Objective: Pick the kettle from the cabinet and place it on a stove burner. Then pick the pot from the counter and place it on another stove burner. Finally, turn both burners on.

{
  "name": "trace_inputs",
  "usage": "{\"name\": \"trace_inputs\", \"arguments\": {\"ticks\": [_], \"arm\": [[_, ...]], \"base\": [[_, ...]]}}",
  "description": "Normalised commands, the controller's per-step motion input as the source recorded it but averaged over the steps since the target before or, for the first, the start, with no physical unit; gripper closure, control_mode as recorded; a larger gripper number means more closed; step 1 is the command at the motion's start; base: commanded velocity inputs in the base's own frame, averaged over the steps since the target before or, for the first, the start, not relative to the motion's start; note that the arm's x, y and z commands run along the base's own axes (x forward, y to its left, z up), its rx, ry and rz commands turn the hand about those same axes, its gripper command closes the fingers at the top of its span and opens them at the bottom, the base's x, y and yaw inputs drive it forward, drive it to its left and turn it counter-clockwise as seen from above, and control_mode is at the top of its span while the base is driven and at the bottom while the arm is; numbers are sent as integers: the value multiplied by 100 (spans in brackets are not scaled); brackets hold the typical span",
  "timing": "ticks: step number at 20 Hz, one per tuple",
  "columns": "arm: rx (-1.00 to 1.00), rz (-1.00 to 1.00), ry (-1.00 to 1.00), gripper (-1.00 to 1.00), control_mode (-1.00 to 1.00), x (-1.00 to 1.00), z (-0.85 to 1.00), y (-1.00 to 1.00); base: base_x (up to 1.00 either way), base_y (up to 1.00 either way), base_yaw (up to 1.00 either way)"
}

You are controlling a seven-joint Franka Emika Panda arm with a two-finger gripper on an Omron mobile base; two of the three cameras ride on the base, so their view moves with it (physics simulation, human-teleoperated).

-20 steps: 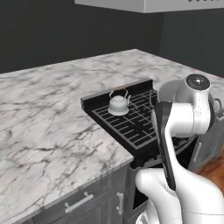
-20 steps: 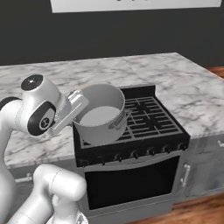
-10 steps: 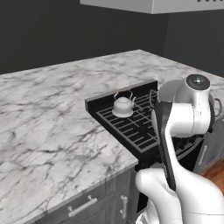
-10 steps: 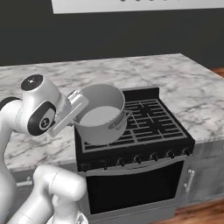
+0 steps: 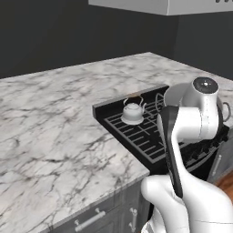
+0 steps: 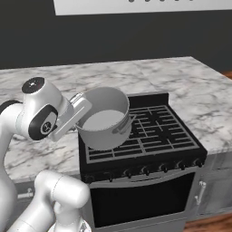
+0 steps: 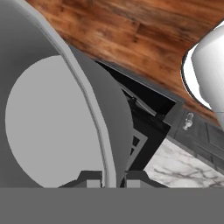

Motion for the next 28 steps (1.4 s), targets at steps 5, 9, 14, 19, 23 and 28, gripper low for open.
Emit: {"name": "trace_inputs", "arguments": {"ticks": [5,9,14,19,23,28], "arm": [[0,0,0,100,100,0,0,0],[0,0,0,100,100,0,0,0],[0,0,0,100,-100,0,0,0],[0,0,0,100,-100,3,0,0],[1,0,0,100,-100,14,0,-1],[1,0,0,100,-100,29,0,-3]], "base": [[23,2,1],[10,0,0],[0,0,0],[0,0,0],[0,0,0],[0,0,0]]}}
